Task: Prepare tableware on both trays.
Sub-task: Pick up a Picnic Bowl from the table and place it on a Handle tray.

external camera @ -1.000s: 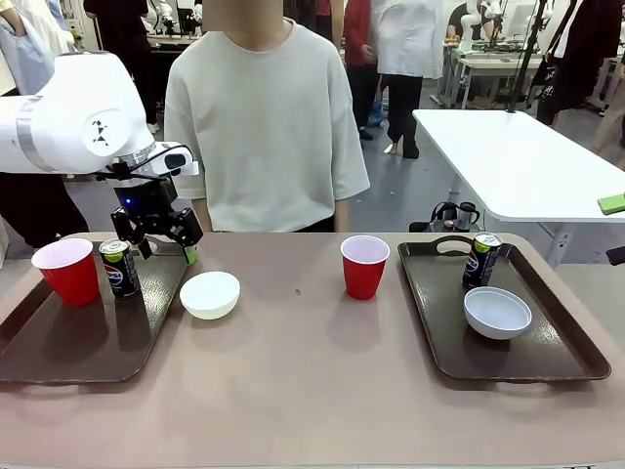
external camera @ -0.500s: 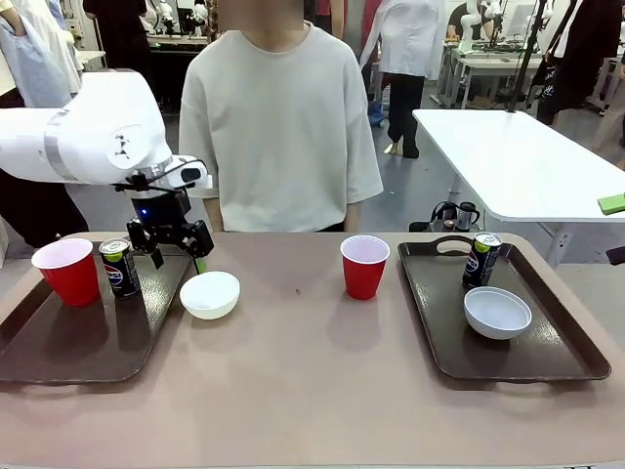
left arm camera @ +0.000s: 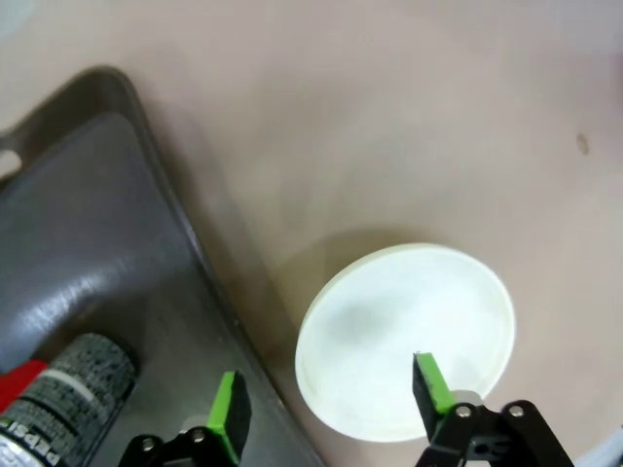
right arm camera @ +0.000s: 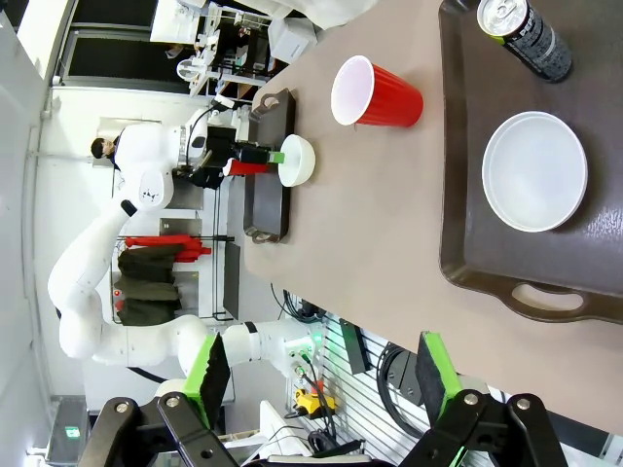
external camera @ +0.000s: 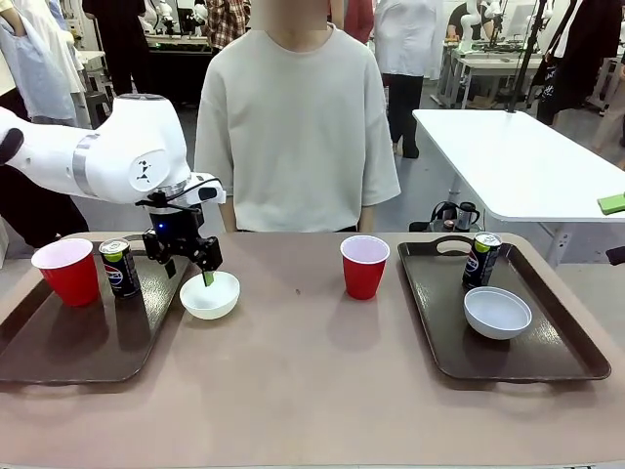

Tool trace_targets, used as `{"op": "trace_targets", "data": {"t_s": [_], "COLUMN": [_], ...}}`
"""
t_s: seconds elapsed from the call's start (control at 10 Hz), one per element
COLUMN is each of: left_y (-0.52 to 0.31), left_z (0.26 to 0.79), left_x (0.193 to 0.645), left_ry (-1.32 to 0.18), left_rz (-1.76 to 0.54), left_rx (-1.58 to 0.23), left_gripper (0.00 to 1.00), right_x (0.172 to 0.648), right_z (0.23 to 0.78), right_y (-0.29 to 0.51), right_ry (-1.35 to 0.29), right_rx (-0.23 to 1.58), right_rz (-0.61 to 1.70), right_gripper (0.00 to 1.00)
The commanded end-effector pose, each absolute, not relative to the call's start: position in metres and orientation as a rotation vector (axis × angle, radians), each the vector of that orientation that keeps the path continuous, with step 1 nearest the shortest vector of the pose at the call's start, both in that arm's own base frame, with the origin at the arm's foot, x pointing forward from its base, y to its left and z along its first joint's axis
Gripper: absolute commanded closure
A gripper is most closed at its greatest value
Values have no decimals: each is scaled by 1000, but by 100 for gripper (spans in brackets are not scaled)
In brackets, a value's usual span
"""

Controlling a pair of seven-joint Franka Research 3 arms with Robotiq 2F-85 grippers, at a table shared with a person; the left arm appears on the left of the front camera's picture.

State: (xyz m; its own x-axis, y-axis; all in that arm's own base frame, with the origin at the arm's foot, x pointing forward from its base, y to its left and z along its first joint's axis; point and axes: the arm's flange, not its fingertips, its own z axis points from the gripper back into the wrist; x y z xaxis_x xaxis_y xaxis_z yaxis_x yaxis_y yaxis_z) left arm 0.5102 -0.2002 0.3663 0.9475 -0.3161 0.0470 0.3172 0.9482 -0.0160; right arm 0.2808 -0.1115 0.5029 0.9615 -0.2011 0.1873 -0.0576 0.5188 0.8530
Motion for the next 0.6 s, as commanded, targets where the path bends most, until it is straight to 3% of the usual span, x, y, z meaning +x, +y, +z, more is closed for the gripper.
{"op": "trace_targets", "data": {"t_s": [0.0, 0.4, 0.5], "left_y": [-210, -213, -213], "left_z": [370, 354, 353], "left_x": [511, 510, 510], "left_ry": [-80, -31, -37], "left_rz": [-303, -322, -328], "left_rx": [16, 43, 46], "left_gripper": [37, 75, 75], "right_x": [282, 282, 282], "right_z": [503, 503, 503], "right_y": [-111, -111, -111], "right_ry": [-290, -290, -290], "right_rx": [1048, 1048, 1048], "right_rz": [-80, -80, -80], "right_gripper": [0, 0, 0]}}
